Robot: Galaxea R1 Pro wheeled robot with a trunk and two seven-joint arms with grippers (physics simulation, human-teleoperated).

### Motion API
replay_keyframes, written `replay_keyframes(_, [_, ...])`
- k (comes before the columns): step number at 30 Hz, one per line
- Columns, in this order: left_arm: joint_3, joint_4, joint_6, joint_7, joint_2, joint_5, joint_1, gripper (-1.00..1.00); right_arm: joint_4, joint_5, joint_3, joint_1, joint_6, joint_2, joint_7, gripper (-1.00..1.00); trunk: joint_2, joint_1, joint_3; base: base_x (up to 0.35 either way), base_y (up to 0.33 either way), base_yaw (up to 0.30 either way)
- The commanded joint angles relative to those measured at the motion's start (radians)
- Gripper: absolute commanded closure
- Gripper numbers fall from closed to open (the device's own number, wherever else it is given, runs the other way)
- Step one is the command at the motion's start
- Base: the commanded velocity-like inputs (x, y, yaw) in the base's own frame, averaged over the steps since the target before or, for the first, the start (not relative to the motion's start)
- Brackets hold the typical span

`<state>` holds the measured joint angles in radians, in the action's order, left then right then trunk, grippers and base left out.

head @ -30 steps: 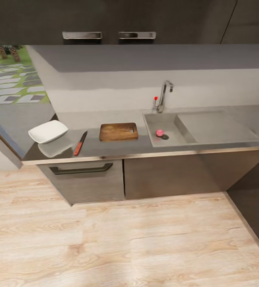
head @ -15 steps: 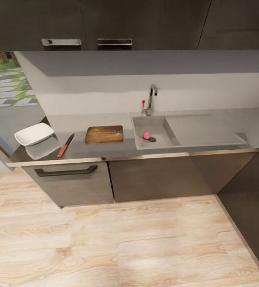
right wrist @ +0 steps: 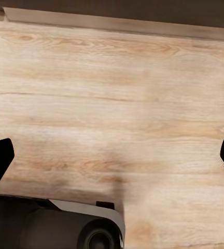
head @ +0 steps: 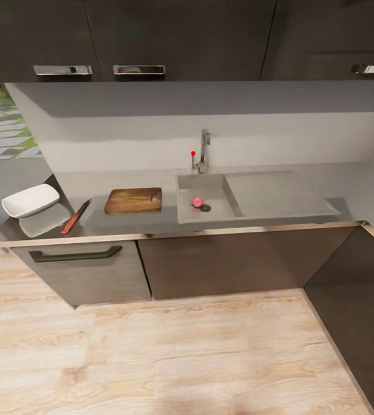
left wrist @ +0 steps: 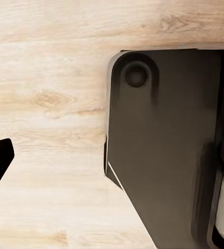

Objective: In the kitchen, take the Vidalia onion out of the sink, dice it on the chopping board with the paring knife, put the diced onion into the bowl on the countertop, then place both the paring knife and the chopping board into the sink.

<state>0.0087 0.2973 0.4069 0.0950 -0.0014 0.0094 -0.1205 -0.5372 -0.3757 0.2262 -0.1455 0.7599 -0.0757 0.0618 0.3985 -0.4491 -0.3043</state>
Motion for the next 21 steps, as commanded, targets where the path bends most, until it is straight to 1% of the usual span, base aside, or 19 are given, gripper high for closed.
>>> replay_keyframes(1, [0.001, 0.002, 0.001, 0.002, 0.000, 0.001, -0.001, -1.00, -0.001, -0.011, 0.004, 0.000, 0.001, -0.001, 0.006, -1.00, 0.002, -0.001, 0.000, 0.135, -0.164, 0.000])
replay_keyframes(12, [0.002, 0.002, 0.001, 0.002, 0.004, 0.001, -0.001, -1.00, -0.001, -0.011, 0.004, 0.000, 0.001, -0.001, 0.006, -1.00, 0.002, -0.001, 0.017, 0.142, -0.122, 0.000])
replay_keyframes(21, [0.002, 0.002, 0.001, 0.002, 0.004, 0.001, -0.001, -1.00, -0.001, -0.011, 0.003, 0.000, 0.001, -0.001, 0.005, -1.00, 0.002, -0.001, 0.031, 0.137, -0.151, 0.000])
